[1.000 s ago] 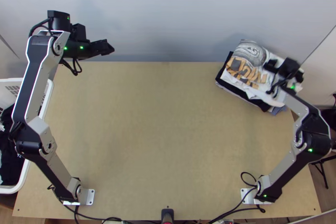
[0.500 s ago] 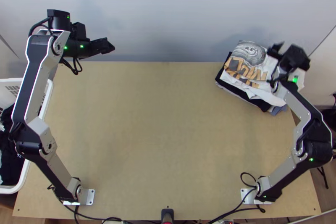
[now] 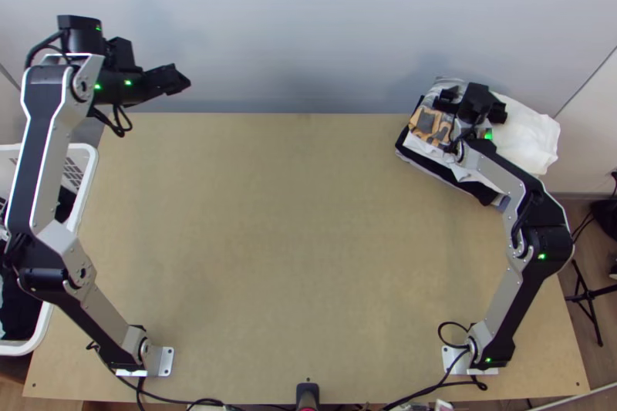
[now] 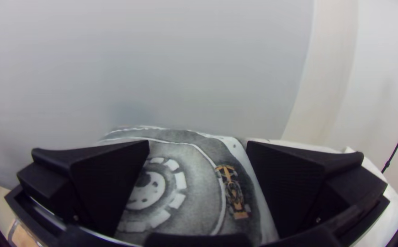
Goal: Fold the t-shirt
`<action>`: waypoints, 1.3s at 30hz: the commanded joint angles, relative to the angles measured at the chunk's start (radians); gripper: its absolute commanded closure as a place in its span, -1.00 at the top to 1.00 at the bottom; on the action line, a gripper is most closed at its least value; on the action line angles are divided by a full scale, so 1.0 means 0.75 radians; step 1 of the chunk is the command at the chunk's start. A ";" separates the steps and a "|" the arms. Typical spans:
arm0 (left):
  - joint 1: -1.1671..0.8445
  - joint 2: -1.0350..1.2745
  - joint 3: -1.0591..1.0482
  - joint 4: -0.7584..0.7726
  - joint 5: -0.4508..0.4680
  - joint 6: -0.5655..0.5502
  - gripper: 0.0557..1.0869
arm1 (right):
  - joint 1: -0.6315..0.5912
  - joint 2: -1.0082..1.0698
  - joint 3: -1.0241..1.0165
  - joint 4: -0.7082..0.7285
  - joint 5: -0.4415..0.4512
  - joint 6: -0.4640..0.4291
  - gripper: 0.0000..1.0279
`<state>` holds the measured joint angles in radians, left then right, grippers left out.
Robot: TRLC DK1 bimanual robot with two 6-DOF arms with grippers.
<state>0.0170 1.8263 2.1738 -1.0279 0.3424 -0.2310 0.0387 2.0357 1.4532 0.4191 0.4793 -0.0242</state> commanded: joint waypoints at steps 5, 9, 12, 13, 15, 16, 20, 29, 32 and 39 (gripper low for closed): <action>0.031 -0.124 -0.006 0.117 -0.221 -0.029 0.92 | -0.005 -0.340 0.367 -0.700 -0.118 0.124 0.93; 0.018 -0.298 -0.180 0.315 -0.420 -0.015 0.92 | 0.012 -0.593 0.507 -1.027 -0.212 0.135 0.93; 0.026 -0.500 -0.440 0.518 -0.430 0.028 0.92 | 0.012 -0.851 0.441 -1.029 -0.277 0.194 0.93; 0.028 -0.578 -0.544 0.591 -0.450 0.050 0.92 | -0.005 -0.935 0.408 -1.017 -0.295 0.227 0.93; 0.028 -0.735 -0.751 0.728 -0.540 0.097 0.92 | -0.035 -1.084 0.349 -1.015 -0.336 0.249 0.93; 0.031 -0.817 -0.853 0.779 -0.589 0.103 0.92 | -0.048 -1.160 0.306 -1.015 -0.336 0.259 0.93; 0.094 -1.202 -1.338 1.123 -0.712 0.120 0.92 | -0.058 -1.553 -0.040 -1.013 -0.392 0.261 0.93; 0.204 -1.772 -2.019 1.522 -0.690 0.285 0.92 | 0.022 -2.483 -0.980 -0.630 -0.433 0.241 0.93; 0.217 -1.840 -2.201 1.700 -0.690 0.328 0.92 | 0.022 -2.680 -1.236 -0.426 -0.437 0.169 0.93; 0.223 -1.866 -2.479 1.902 -0.669 0.351 0.92 | 0.006 -2.720 -1.606 -0.305 -0.433 0.216 0.93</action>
<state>0.1696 0.4995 0.5495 0.2279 -0.1699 0.0017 0.0505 0.1276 0.5556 0.0654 0.1566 0.1268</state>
